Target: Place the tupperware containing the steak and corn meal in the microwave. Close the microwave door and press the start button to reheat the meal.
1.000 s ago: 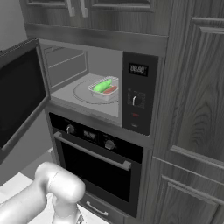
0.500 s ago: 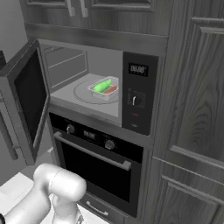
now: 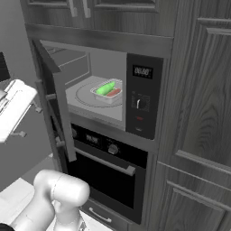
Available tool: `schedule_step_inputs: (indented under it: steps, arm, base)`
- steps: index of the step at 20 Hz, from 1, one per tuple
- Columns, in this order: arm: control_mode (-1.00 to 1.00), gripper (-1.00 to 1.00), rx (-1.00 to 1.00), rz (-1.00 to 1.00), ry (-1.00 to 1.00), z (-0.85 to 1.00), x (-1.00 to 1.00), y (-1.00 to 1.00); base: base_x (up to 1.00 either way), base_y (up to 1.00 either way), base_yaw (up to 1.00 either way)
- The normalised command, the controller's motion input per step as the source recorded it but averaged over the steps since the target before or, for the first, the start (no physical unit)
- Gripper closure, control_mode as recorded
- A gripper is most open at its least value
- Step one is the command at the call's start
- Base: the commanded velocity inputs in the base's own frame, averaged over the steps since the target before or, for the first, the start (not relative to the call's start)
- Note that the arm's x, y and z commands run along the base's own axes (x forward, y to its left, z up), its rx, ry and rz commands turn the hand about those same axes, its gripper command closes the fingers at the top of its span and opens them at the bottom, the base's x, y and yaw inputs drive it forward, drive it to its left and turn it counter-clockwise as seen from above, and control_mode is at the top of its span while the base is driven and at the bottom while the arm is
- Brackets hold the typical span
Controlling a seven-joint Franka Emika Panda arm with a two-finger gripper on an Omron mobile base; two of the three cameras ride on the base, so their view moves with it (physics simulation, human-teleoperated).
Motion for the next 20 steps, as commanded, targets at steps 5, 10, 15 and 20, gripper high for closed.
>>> schedule_step_inputs:
  steps: [5, 10, 15, 20]
  arm:
    - [-1.00, -1.00, 0.00, -0.12, 0.11, 0.00, 1.00, -0.41]
    - [-1.00, -1.00, 0.00, -0.10, 0.07, 0.00, 1.00, -0.33]
    - [-1.00, -1.00, 0.02, -0.02, 0.00, -0.14, 1.00, -0.39]
    - [-1.00, -1.00, 0.10, 0.06, -0.15, -0.42, 1.00, -0.49]
  base:
    - [0.00, 0.00, 0.00]
    - [0.00, 0.00, 0.00]
    - [0.00, 0.00, 0.00]
    - [0.00, 0.00, 0.00]
